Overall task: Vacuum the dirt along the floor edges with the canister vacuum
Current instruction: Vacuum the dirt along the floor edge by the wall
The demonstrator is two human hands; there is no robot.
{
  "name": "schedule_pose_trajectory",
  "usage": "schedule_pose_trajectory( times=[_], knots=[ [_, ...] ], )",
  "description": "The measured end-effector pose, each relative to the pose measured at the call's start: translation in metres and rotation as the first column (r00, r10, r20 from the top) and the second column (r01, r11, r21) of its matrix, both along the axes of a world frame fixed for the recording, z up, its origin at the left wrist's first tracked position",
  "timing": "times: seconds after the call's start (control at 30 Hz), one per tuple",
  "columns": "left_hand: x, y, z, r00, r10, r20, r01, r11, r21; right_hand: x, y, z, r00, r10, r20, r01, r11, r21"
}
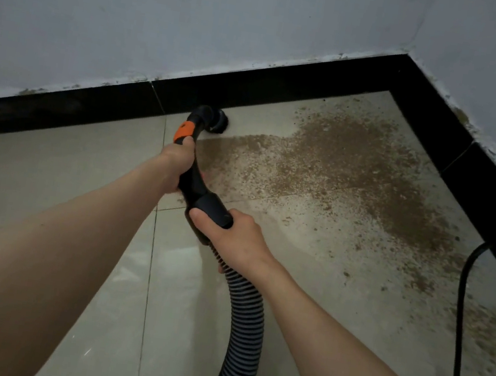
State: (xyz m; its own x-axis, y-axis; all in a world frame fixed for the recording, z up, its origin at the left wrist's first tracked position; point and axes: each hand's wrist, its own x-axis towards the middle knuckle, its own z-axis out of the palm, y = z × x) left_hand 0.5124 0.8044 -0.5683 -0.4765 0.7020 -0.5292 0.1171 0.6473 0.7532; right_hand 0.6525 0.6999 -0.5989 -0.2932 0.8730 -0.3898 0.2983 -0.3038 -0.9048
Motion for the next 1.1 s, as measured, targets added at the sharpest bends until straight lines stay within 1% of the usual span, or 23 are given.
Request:
schedule_pose_trajectory(
  times=[0.1, 0.27, 0.37, 0.47, 0.9, 1.1],
  knots=[
    [-0.024, -0.013, 0.000, 0.998, 0.064, 0.005, -0.064, 0.998, -0.018, -0.015, -0.003, 0.002, 0.997, 0.079, -0.006, -0.079, 0.997, 0.003],
    [-0.048, -0.041, -0.001, 0.986, 0.153, 0.072, -0.151, 0.988, -0.032, -0.029, -0.020, 0.003, 0.986, 0.168, -0.002, -0.168, 0.986, 0.008],
    [-0.053, -0.062, -0.001, 0.971, 0.200, 0.127, -0.195, 0.979, -0.052, -0.027, -0.030, 0.004, 0.977, 0.214, 0.022, -0.214, 0.977, 0.010],
    [-0.053, -0.077, -0.002, 0.964, 0.221, 0.149, -0.214, 0.975, -0.062, -0.024, -0.038, 0.007, 0.966, 0.251, 0.061, -0.252, 0.967, 0.017],
    [-0.043, -0.086, 0.006, 0.947, 0.259, 0.191, -0.249, 0.966, -0.077, -0.016, -0.045, 0.024, 0.966, 0.222, 0.135, -0.229, 0.973, 0.038],
    [-0.042, -0.089, 0.005, 0.943, 0.269, 0.198, -0.256, 0.963, -0.089, -0.014, -0.051, 0.028, 0.954, 0.217, 0.207, -0.235, 0.970, 0.063]
  ],
)
